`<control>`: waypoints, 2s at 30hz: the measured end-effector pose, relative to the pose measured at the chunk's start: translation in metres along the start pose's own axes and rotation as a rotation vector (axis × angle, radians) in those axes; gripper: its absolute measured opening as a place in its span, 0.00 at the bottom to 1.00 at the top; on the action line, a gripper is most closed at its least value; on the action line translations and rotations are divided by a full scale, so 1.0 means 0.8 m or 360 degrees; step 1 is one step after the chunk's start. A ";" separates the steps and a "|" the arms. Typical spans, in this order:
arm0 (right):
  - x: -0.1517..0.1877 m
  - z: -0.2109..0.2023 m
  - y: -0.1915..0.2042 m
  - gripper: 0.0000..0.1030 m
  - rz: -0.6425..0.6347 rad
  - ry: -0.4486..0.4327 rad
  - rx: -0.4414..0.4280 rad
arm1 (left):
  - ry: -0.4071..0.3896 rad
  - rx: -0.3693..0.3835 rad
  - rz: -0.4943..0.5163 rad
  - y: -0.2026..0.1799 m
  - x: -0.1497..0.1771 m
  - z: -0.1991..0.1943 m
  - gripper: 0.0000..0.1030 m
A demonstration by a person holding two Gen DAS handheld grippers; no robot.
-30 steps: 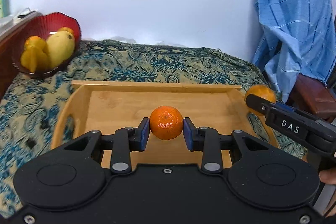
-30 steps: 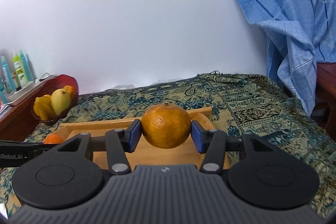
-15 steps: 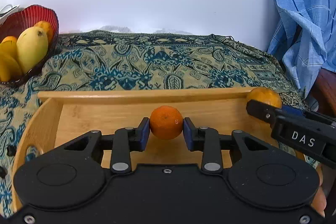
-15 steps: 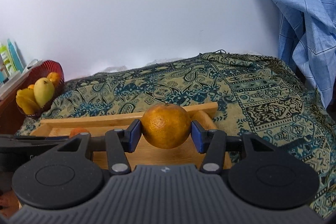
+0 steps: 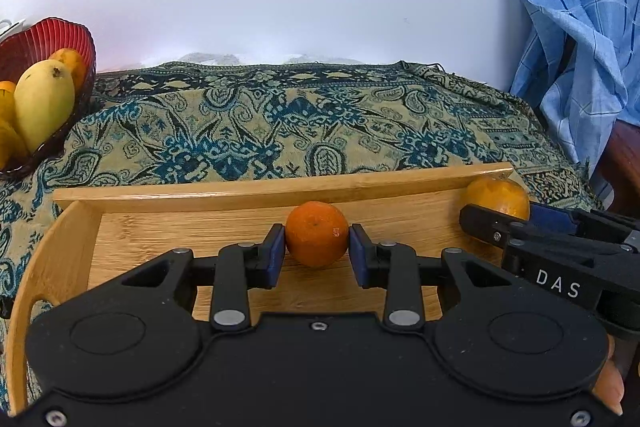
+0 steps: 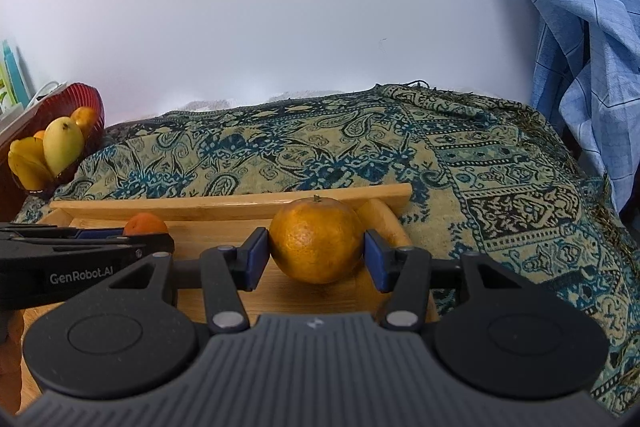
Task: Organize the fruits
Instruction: 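Lift and carry the tangerine and large orange over the bamboo tray with both grippers, then open both grippers to set the fruits on the tray, then withdraw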
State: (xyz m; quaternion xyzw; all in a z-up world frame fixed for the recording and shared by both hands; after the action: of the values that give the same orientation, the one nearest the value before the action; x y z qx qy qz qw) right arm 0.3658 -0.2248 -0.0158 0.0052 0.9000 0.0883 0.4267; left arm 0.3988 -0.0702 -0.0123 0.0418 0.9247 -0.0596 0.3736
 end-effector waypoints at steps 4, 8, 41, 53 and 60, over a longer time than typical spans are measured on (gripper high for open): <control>0.000 0.001 0.000 0.54 0.0005 0.0003 -0.0006 | -0.0002 -0.0007 0.0014 0.001 0.000 0.002 0.31; 0.001 0.001 -0.001 0.54 -0.0005 0.0005 -0.0016 | -0.0003 -0.0008 0.0016 0.001 0.000 0.002 0.32; 0.001 -0.009 0.005 0.78 -0.0120 0.0045 0.0024 | 0.0009 -0.0076 0.0016 0.009 0.007 -0.008 0.64; 0.010 -0.062 0.015 0.87 -0.0204 -0.0032 0.0034 | -0.0038 -0.0077 0.0003 0.018 0.028 -0.062 0.86; 0.027 -0.113 0.020 0.89 -0.0218 -0.0099 0.0004 | -0.0110 -0.0046 0.0025 0.012 0.044 -0.113 0.92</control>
State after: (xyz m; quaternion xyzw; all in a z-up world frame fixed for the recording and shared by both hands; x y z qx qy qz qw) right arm 0.2817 -0.2212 0.0265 -0.0531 0.8847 0.0575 0.4595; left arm 0.3124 -0.0467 0.0271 0.0417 0.9117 -0.0448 0.4063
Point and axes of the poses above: each gripper's, at about its wrist camera, not at the fingertips, and z roughly the way its jaws point, y to its left, x to its underside, the point moved 7 cm from there along z, roughly the way its jaws point, and after that the axes turned 1 degree about z, right-handed, at the moved point
